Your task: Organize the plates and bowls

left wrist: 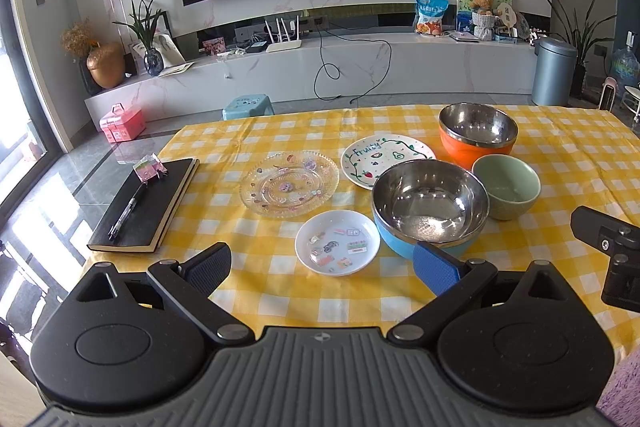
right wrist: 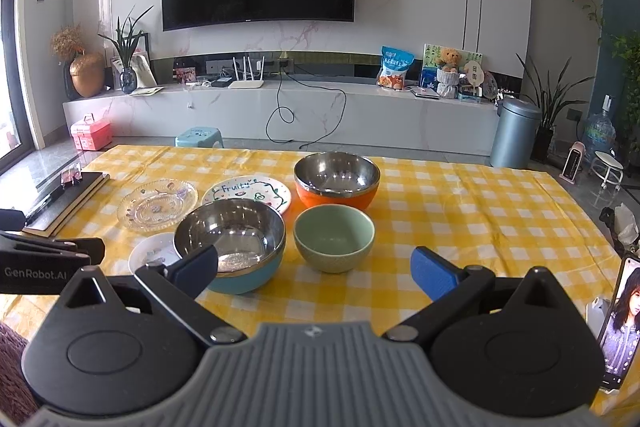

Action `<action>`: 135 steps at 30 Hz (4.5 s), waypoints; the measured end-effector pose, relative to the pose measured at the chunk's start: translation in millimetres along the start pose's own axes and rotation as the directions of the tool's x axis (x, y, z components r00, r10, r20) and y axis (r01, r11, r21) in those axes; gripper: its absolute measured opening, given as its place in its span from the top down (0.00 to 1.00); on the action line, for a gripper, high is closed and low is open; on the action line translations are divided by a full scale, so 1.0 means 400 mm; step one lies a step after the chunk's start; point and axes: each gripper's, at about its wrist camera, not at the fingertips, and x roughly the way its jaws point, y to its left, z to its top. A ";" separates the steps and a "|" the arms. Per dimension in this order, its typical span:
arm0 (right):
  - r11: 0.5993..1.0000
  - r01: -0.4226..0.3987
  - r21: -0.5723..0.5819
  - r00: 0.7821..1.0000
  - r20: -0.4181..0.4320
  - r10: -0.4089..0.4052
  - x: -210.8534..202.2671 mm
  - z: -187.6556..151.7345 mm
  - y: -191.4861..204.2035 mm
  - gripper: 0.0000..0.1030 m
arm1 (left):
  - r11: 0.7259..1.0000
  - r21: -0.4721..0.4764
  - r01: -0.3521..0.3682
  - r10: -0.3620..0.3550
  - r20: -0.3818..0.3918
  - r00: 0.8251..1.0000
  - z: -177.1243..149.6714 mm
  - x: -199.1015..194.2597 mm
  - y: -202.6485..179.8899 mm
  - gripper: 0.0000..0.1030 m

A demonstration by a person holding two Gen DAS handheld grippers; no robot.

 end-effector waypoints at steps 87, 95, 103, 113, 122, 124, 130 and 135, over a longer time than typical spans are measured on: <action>0.987 -0.086 0.138 0.989 -0.112 0.101 0.109 0.065 -0.022 0.02 | 0.989 -0.140 0.057 -0.046 0.080 0.996 0.074 0.029 -0.006 0.00; 0.979 -0.066 0.191 0.969 -0.223 0.108 0.255 0.092 -0.007 0.02 | 0.977 -0.190 0.096 -0.097 0.004 0.995 0.081 0.140 0.006 0.00; 0.968 0.006 0.252 0.939 -0.334 0.082 0.363 0.078 -0.014 0.03 | 0.934 -0.302 0.193 -0.229 -0.089 0.969 0.056 0.244 0.013 0.00; 0.958 0.020 0.285 0.903 -0.416 0.105 0.431 0.052 0.011 0.33 | 0.884 -0.392 0.254 -0.335 -0.155 0.929 0.047 0.307 0.002 0.19; 0.956 0.013 0.292 0.903 -0.414 0.113 0.439 0.044 0.012 0.60 | 0.874 -0.404 0.269 -0.359 -0.167 0.918 0.040 0.322 -0.008 0.61; 0.957 0.003 0.292 0.906 -0.407 0.121 0.437 0.044 0.014 0.65 | 0.876 -0.399 0.271 -0.360 -0.167 0.918 0.040 0.321 -0.009 0.67; 0.963 -0.022 0.268 0.913 -0.386 0.129 0.432 0.043 0.028 0.82 | 0.891 -0.372 0.260 -0.341 -0.171 0.925 0.041 0.317 -0.019 0.86; 0.966 -0.017 0.256 0.916 -0.383 0.118 0.430 0.044 0.033 0.87 | 0.893 -0.365 0.263 -0.343 -0.175 0.923 0.041 0.313 -0.023 0.86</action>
